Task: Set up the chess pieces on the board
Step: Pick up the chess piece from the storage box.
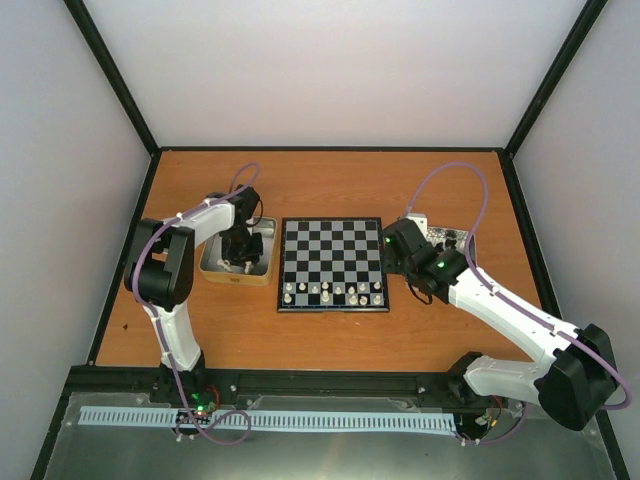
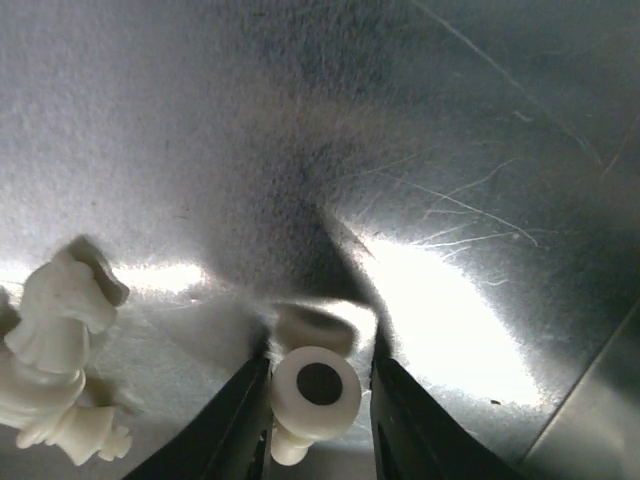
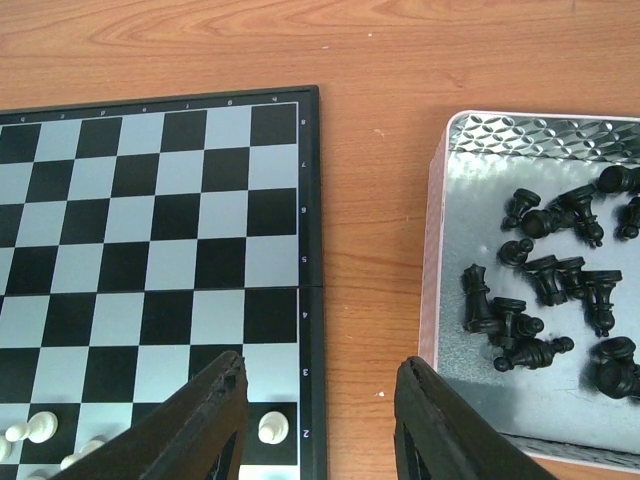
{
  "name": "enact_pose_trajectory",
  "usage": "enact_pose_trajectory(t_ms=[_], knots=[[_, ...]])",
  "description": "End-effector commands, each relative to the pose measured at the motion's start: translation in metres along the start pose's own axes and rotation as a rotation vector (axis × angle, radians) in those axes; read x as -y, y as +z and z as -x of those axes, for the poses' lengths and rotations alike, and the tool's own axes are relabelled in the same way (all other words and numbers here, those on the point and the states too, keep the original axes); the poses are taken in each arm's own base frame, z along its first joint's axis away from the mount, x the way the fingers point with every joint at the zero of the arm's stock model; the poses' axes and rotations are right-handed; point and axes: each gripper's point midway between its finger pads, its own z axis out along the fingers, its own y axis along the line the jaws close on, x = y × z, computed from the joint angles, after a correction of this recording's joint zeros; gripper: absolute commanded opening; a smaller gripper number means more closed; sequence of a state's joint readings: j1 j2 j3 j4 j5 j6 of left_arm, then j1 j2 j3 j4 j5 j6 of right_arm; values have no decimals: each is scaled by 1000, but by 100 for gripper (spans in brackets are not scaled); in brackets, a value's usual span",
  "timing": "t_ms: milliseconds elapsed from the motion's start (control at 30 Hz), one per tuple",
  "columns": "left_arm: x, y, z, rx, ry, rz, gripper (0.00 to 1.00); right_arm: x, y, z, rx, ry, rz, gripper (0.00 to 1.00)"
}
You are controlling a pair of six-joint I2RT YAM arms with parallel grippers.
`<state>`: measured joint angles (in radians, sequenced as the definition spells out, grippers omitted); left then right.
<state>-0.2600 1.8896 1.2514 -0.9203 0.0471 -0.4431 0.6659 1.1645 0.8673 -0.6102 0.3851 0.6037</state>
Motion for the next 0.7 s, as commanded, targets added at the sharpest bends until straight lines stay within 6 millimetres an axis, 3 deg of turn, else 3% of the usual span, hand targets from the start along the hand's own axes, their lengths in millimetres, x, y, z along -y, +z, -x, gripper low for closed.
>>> enact_pose_trajectory(t_ms=[0, 100, 367, 433, 567, 667], knots=[[-14, 16, -1, -10, 3, 85, 25, 6, -3, 5, 27, 27, -12, 42], [-7, 17, 10, 29, 8, 60, 19, 5, -3, 6, 28, 25, -8, 42], [-3, 29, 14, 24, 13, 43, 22, 6, -5, 9, 38, 18, -12, 42], [-3, 27, 14, 31, 15, 41, 13, 6, -5, 9, 39, 18, -14, 42], [2, 14, 24, 73, 25, 20, 4, 3, -6, 12, 45, 19, -1, 42], [11, -11, 32, 124, 18, -22, 4, -7, -8, 18, 52, 3, 42, 42]])
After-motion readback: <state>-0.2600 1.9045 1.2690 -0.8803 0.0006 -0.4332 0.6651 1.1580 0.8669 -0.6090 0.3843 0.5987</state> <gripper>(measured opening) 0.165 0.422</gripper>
